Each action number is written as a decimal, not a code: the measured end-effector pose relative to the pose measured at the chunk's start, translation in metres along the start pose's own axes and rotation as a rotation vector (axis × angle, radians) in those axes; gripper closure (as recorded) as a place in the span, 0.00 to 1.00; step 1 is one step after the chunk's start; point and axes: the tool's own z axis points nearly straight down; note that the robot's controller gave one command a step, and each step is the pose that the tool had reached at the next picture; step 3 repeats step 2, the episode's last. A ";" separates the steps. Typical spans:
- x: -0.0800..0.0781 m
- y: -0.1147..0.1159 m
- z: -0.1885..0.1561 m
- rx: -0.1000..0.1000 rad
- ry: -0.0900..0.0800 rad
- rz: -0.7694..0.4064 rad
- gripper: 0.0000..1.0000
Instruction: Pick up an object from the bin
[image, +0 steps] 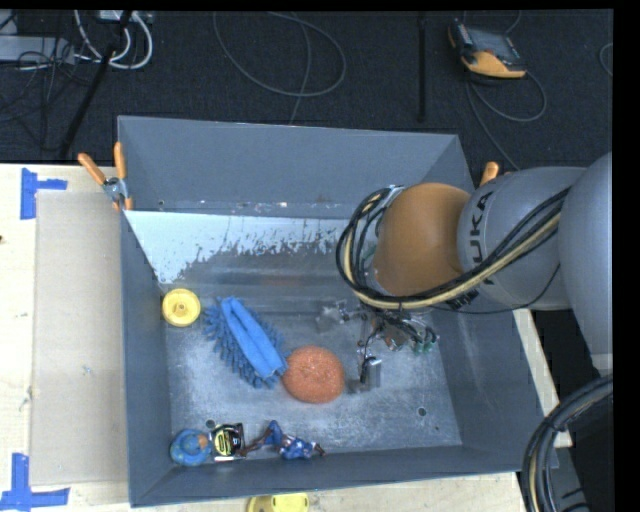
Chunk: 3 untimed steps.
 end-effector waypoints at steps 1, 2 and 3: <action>-0.005 0.025 0.000 0.001 0.001 -0.060 0.00; 0.004 0.045 0.000 -0.001 0.000 -0.230 0.00; 0.004 0.045 0.000 -0.001 0.000 -0.230 0.00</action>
Offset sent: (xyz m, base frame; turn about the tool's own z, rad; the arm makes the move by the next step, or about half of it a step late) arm -0.0250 0.0417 0.0002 -0.2576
